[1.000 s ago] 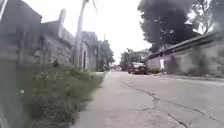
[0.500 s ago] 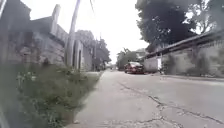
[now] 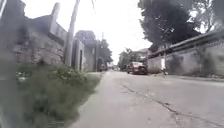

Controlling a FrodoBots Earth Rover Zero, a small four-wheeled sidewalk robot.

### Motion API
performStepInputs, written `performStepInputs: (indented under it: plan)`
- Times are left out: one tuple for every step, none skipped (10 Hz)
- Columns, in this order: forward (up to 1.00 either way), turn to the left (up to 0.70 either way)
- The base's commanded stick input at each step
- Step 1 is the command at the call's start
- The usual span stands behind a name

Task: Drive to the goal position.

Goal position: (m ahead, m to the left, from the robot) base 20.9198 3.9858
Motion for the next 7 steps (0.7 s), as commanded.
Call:
performStepInputs:
  plan:
    - [0.7, 0.0]
    - [0.7, 0.0]
    - [0.7, 0.0]
    - [0.7, 0.0]
    - [0.7, 0.0]
    - [0.7, -0.1]
    - [0.7, -0.27]
